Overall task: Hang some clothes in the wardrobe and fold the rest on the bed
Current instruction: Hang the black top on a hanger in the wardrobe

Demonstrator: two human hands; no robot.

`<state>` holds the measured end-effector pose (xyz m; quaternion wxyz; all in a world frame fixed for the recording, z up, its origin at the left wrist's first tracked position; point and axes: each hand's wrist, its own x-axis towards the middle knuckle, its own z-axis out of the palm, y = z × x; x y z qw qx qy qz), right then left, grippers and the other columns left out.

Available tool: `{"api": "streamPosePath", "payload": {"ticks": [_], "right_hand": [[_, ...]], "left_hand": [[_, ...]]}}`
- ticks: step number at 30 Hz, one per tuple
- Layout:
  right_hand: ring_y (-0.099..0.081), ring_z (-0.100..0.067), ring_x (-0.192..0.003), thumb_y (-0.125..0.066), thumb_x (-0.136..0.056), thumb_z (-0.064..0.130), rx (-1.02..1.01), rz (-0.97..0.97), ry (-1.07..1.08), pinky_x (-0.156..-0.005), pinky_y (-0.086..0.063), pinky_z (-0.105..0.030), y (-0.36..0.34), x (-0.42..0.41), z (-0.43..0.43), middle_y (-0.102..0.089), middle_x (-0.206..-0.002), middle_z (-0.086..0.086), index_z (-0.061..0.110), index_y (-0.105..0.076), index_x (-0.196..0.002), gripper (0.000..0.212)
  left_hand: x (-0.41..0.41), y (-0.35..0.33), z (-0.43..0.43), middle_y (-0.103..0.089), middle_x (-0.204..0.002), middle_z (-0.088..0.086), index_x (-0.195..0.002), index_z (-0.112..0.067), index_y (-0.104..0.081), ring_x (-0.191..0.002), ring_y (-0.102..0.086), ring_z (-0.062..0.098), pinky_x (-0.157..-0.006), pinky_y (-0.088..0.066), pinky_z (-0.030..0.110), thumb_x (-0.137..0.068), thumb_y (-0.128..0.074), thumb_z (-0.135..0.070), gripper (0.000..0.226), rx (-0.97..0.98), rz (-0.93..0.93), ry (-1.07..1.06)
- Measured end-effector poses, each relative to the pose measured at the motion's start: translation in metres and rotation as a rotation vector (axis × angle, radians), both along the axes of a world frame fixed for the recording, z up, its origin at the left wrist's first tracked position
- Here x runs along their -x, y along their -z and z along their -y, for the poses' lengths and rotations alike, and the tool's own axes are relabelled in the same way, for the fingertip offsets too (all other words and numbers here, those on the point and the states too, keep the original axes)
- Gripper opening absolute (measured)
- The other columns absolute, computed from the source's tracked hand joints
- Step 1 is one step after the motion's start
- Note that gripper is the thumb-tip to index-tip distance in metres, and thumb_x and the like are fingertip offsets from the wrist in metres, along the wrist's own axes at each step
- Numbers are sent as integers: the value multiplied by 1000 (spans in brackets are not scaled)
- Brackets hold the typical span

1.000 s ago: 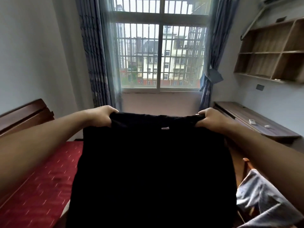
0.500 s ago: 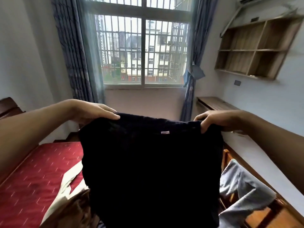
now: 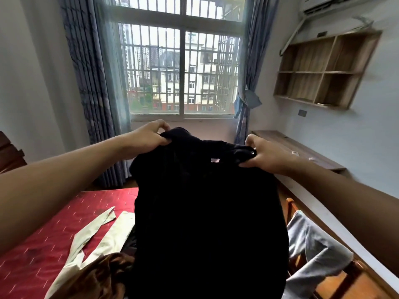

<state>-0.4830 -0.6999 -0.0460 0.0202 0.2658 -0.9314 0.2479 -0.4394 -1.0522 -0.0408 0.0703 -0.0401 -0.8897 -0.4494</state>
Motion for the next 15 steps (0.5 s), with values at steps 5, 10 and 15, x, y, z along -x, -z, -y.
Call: {"api": "streamPosePath", "payload": {"ticks": [5,10,15], "right_hand": [[-63,-16,-90,-71,-83,58,-424,-144,64,-75,-49,-35,-2,-4,-36,-65,-89,8,38,-60,-95,26],[-61,-12,-87,-67,-82,63,-591,-114,126,-78,-53,-37,0,-18,-82,-61,-81,18,44,-59,-78,21],[-59,-28,-97,-67,-88,34,-663,-595,136,-79,-49,-39,8,-52,-134,-53,-108,-2,33,-59,-116,28]], "left_hand": [[9,3,-9,-69,-93,10,-109,-34,-49,-71,-66,22,-65,-53,34,-96,-51,-26,16,371,-30,32],[27,8,-28,-69,-81,6,-103,-49,-43,-60,-58,12,-63,-47,34,-98,-53,-29,23,458,-115,226],[41,17,-69,-63,-83,2,-120,-51,-36,-66,-54,7,-68,-45,36,-100,-55,-21,42,435,-346,423]]}}
